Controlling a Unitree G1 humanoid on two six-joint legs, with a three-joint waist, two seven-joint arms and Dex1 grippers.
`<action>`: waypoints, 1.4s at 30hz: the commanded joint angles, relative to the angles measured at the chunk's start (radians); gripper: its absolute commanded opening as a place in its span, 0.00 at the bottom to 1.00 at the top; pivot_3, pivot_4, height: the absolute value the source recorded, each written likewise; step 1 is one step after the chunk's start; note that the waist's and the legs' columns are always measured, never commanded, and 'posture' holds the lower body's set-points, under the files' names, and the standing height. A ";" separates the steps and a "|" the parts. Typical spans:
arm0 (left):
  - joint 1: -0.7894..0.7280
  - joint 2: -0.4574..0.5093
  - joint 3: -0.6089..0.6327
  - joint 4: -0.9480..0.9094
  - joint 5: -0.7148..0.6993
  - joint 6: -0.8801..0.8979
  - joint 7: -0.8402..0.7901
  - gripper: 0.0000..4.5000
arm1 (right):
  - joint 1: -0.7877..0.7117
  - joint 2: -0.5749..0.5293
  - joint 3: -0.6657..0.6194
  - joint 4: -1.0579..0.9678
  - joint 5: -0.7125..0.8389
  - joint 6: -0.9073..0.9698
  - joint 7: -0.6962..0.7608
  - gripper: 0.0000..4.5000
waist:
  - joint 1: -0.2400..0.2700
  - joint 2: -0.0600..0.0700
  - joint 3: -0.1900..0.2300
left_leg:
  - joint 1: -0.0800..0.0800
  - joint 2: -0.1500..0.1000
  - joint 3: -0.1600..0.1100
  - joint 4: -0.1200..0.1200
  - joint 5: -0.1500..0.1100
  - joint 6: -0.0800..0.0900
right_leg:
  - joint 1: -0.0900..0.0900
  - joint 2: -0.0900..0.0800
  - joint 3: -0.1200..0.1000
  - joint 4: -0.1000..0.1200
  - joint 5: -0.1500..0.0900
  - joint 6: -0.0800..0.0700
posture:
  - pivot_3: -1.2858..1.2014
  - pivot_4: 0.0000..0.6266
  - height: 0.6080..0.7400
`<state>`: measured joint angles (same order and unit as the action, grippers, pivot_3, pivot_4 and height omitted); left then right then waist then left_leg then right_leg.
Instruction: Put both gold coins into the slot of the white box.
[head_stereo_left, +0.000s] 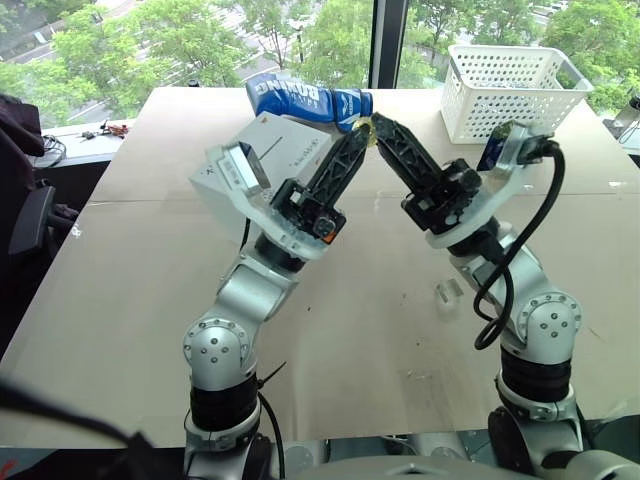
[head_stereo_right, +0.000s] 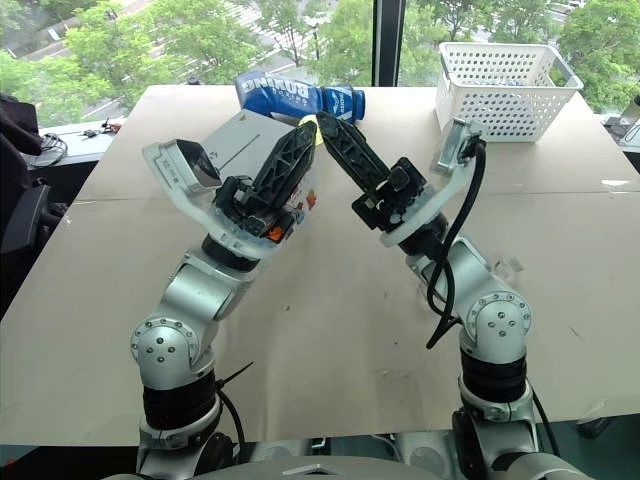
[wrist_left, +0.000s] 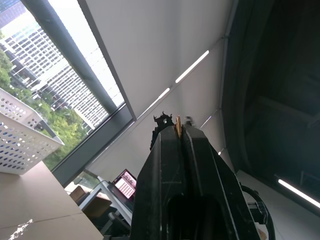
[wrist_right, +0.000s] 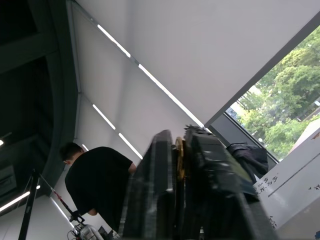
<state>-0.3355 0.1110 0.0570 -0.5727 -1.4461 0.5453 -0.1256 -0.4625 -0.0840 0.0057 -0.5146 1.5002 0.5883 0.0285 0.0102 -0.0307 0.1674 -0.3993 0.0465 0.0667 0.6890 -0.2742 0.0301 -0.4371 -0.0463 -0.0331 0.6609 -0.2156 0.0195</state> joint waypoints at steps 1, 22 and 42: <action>-0.006 0.021 0.030 -0.028 -0.041 -0.017 -0.006 0.00 | -0.009 -0.012 -0.018 -0.026 -0.026 -0.019 -0.007 0.50 | 0.000 0.000 0.000 | 0.000 0.000 0.000 0.000 0.000 0.000 | 0.000 0.000 0.000 0.000 0.000 0.000 | 0.52 0.24 0.73; -0.108 0.788 0.083 0.066 0.535 0.123 -0.035 0.00 | -0.129 -0.469 0.066 0.034 -0.521 0.046 0.518 0.82 | 0.003 0.000 0.003 | -0.001 0.001 0.003 -0.005 0.000 0.000 | -0.002 0.000 0.000 -0.004 -0.001 0.000 | 0.52 0.24 0.73; -0.260 0.741 0.064 0.104 0.735 0.524 -0.015 0.00 | -0.186 -0.386 -0.012 0.020 -0.501 0.124 0.501 0.82 | 0.002 0.000 0.003 | -0.014 0.001 -0.003 -0.003 0.003 -0.005 | -0.012 -0.002 -0.006 -0.003 -0.001 0.001 | 0.52 0.24 0.73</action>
<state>-0.6045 0.8527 0.1088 -0.4609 -0.7276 1.0401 -0.1473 -0.6338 -0.4706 0.0242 -0.4581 0.9835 0.7165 0.5295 0.0117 -0.0310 0.1700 -0.4131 0.0471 0.0639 0.6860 -0.2715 0.0253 -0.4493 -0.0486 -0.0387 0.6582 -0.2161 0.0207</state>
